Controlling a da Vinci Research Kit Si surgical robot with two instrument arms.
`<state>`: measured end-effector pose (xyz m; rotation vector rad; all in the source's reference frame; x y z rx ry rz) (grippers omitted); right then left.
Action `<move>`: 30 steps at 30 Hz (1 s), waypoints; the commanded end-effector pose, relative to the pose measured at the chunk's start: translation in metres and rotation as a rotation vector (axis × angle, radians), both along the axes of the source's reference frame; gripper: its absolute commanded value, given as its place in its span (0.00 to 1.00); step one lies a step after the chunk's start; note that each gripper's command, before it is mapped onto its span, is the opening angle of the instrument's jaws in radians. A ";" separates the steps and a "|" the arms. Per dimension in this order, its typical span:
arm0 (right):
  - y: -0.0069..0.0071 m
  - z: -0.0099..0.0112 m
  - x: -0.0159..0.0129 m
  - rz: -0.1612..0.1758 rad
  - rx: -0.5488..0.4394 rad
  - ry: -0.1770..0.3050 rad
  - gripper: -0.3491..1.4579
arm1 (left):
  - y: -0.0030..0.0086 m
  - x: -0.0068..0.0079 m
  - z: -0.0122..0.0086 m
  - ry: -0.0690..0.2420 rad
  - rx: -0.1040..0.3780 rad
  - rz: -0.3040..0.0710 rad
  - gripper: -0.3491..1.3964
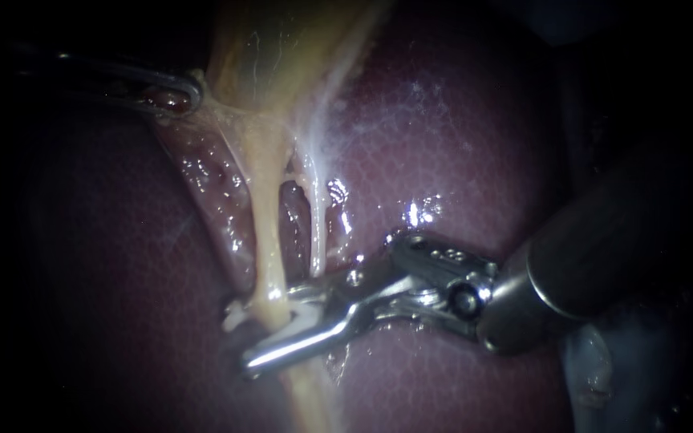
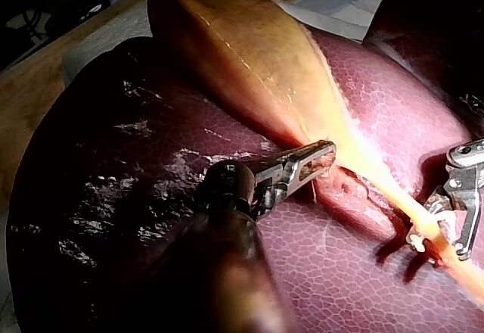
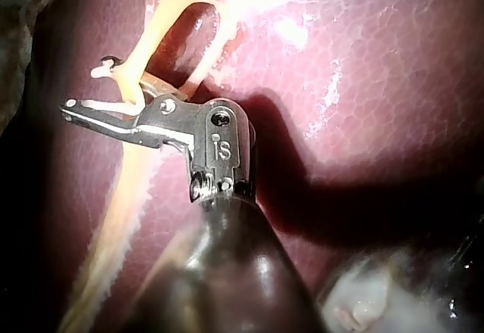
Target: Clipping first clip left tube
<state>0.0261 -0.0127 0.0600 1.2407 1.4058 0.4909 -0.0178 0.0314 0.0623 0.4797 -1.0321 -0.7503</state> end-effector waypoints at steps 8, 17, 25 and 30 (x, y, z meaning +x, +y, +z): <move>-0.0001 0.0002 -0.0001 -0.030 0.028 0.015 0.43 | 0.0000 0.0000 0.0000 0.000 0.000 0.001 0.00; 0.0000 0.0009 -0.0011 -0.066 0.031 -0.005 0.26 | 0.0000 0.0001 0.0000 -0.001 0.000 0.001 0.00; 0.0001 0.0009 -0.0011 -0.066 0.031 -0.005 0.07 | 0.0000 0.0001 0.0000 -0.001 0.000 0.001 0.00; 0.0001 0.0012 -0.0010 -0.050 0.031 -0.015 0.00 | 0.0000 0.0001 0.0000 -0.001 0.000 0.001 0.00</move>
